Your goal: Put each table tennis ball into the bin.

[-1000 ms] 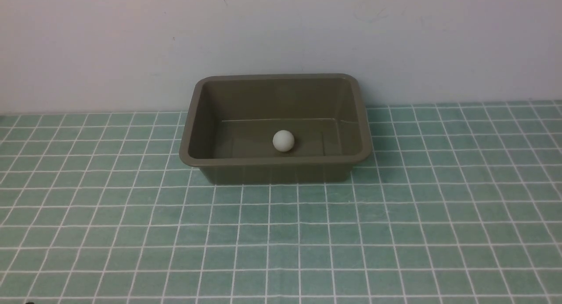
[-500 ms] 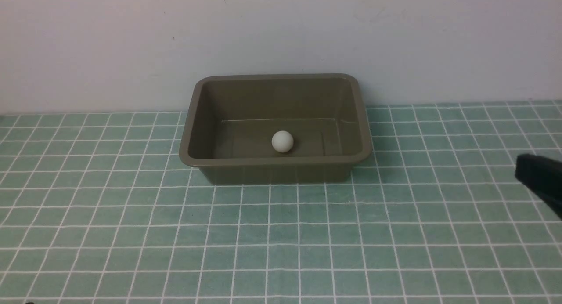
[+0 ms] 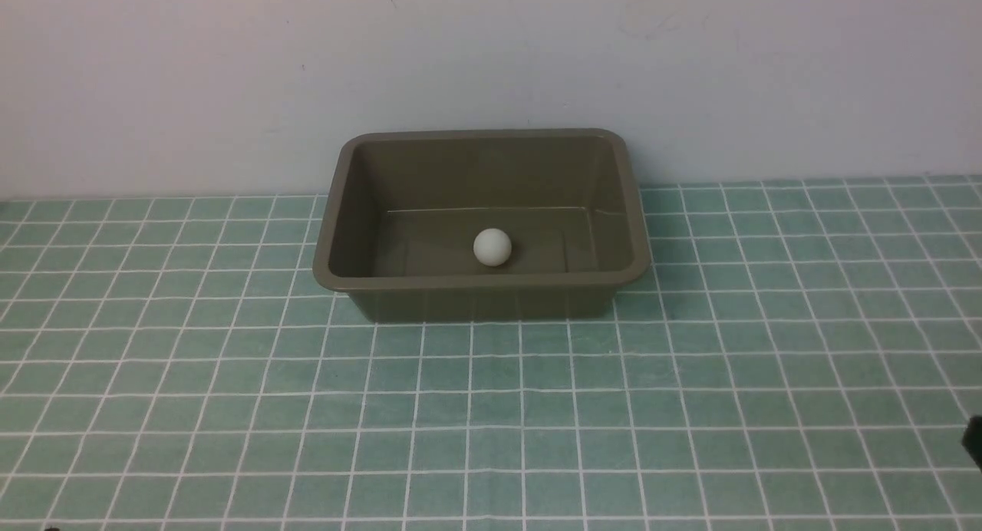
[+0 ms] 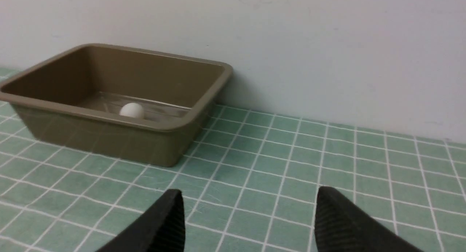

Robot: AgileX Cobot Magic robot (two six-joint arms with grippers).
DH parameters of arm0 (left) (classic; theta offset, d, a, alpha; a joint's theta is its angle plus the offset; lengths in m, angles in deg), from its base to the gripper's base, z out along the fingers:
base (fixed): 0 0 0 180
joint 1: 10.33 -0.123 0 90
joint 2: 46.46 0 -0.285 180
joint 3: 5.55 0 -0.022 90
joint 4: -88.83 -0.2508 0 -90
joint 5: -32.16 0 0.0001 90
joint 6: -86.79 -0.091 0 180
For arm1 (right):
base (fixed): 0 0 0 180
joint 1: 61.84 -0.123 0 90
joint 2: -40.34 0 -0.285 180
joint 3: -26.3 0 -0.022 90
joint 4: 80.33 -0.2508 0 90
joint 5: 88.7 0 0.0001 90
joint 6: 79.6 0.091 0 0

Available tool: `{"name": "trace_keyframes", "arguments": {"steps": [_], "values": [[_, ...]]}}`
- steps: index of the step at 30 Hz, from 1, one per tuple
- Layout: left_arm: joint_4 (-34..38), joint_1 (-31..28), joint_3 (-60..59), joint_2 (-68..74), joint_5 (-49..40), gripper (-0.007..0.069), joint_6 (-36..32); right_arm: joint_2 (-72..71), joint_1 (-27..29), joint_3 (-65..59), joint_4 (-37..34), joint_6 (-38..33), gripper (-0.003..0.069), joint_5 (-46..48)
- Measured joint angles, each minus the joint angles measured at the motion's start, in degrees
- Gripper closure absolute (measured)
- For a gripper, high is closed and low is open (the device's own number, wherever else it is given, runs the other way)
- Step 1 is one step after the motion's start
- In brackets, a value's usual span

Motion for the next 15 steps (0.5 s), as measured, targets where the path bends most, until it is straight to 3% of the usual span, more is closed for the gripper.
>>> {"name": "trace_keyframes", "arguments": {"steps": [9, 15], "values": [[0.0, 0.0, 0.0, 0.0, 0.0, 0.0165, 0.0, -11.0, 8.3, -7.7, 0.0, 4.2, 0.0218, -0.2], [0.0, 0.0, 0.0, 0.0, 0.0, 0.0165, 0.0, -13.1, 10.3, -10.8, 0.2, 5.1, 0.0218, 1.3]]}}
